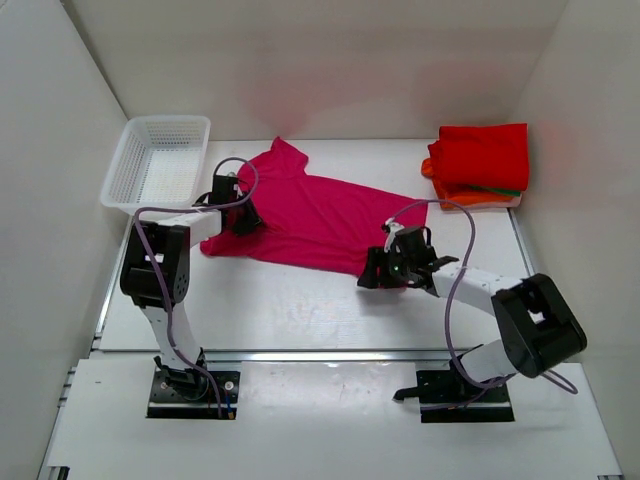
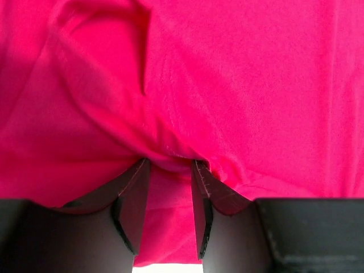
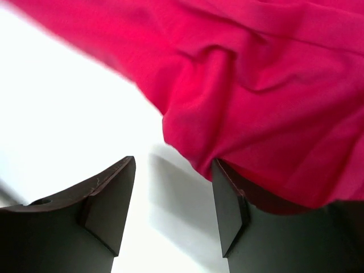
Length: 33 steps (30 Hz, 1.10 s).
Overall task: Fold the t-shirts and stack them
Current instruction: Fold the flattened tshirt in 1/3 of the way
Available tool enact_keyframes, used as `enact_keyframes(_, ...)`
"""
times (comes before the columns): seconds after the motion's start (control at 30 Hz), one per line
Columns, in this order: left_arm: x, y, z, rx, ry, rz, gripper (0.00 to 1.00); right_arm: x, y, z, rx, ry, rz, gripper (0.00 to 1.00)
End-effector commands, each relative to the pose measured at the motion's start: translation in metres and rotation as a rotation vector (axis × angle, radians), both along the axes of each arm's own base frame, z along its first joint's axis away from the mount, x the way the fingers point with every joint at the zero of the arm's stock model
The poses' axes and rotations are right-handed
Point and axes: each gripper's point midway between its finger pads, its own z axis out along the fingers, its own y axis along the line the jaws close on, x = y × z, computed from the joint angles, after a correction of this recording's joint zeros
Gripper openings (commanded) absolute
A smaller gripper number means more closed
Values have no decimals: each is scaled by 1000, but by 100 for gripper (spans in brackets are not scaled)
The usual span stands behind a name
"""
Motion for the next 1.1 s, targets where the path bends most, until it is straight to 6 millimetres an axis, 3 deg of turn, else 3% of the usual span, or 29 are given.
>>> enact_keyframes(0.0,-1,3,16,-10,-32,-2,45,-65,-7,-32,6,217,-25,54)
enact_keyframes(0.1,-7,6,15,-28,-16,-9,46,-73,-12,-27,-4,201,-19,54)
enact_keyframes(0.27,-27,13,7,-11,37,-12,46,-56,-49,-20,-39,175,-82,54)
enact_keyframes(0.33,-50,15,4,-12,57,-18,45,-48,-62,-16,-57,162,-104,54)
enact_keyframes(0.37,-67,19,-7,-8,84,-9,45,-43,-67,-13,-59,157,-115,54)
enact_keyframes(0.4,-69,18,6,-10,48,-14,46,-41,-72,-12,-65,150,-122,54)
enact_keyframes(0.43,-85,20,1,-13,66,-9,46,-38,-78,-10,-77,153,-133,55)
enact_keyframes(0.5,-102,20,1,-29,67,-7,46,-34,-81,-8,-82,151,-133,55)
enact_keyframes(0.63,-139,24,-5,-7,101,-26,46,-44,-79,-11,-80,198,-126,55)
enact_keyframes(0.8,-176,24,-6,-5,121,-43,46,-76,-72,-17,-69,279,-125,56)
enact_keyframes(0.93,-195,25,2,-18,88,-42,45,-89,-79,-13,-42,272,-175,57)
enact_keyframes(1.07,-209,26,11,-19,79,-64,45,-86,-79,-1,-20,229,-183,57)
